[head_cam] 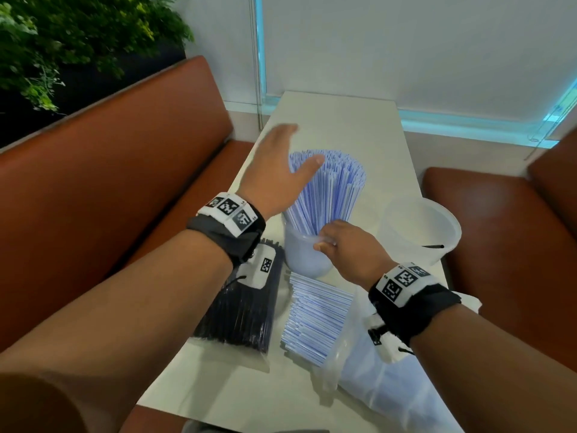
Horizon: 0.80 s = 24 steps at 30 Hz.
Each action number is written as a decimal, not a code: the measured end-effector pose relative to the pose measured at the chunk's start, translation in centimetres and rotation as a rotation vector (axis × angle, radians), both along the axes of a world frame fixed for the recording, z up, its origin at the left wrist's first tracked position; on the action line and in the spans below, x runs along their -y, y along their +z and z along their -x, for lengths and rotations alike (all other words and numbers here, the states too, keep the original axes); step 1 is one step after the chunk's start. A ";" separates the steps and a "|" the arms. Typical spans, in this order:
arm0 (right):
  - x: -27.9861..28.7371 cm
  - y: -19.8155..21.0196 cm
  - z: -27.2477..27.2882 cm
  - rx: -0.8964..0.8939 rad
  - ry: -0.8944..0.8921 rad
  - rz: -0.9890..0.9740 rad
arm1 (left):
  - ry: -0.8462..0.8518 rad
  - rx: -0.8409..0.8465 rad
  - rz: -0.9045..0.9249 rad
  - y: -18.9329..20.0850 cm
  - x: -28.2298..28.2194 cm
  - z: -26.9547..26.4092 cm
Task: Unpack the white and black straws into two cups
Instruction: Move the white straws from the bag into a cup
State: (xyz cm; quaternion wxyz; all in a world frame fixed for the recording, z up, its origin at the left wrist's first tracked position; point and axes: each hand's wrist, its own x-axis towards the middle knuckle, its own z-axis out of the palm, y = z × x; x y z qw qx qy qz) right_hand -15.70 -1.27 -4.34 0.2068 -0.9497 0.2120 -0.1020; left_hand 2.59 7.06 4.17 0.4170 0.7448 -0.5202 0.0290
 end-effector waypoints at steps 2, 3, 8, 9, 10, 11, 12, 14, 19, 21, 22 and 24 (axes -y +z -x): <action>0.0 0.0 0.0 -0.001 0.007 0.002 | -0.080 0.256 -0.202 -0.5 0.0 0.7; 0.0 0.0 -0.1 -0.001 0.013 0.002 | -0.099 0.316 -0.221 -0.8 0.0 0.8; 0.2 -0.2 0.1 0.015 0.015 -0.003 | -0.019 0.480 -0.206 -1.5 0.1 1.1; 0.1 -0.2 0.1 0.012 0.017 -0.007 | -0.022 0.518 -0.278 -1.6 0.1 1.0; 0.0 -0.1 0.1 0.006 0.024 -0.005 | -0.034 0.517 -0.316 -1.6 0.1 0.9; -0.1 0.1 0.1 -0.007 0.025 0.011 | -0.054 0.492 -0.322 -1.3 0.0 0.7; -0.3 0.3 0.3 -0.012 0.022 0.035 | -0.078 0.450 -0.303 -0.9 -0.2 0.7; -1.1 0.6 1.0 0.062 0.003 0.101 | -0.089 0.338 -0.218 -0.1 -1.0 0.8; -3.5 0.2 4.2 0.201 -0.350 0.198 | 0.071 0.203 0.177 0.5 -4.9 1.8; -2.9 -0.8 5.2 -0.156 -0.490 0.097 | 0.074 0.238 0.329 0.1 -6.3 3.3; -2.5 -1.2 5.6 -0.317 -0.533 0.063 | 0.027 0.236 0.355 -0.3 -6.8 4.3; -1.8 -1.7 5.7 -0.482 -0.589 0.001 | -0.092 0.247 0.255 -1.9 -7.6 6.6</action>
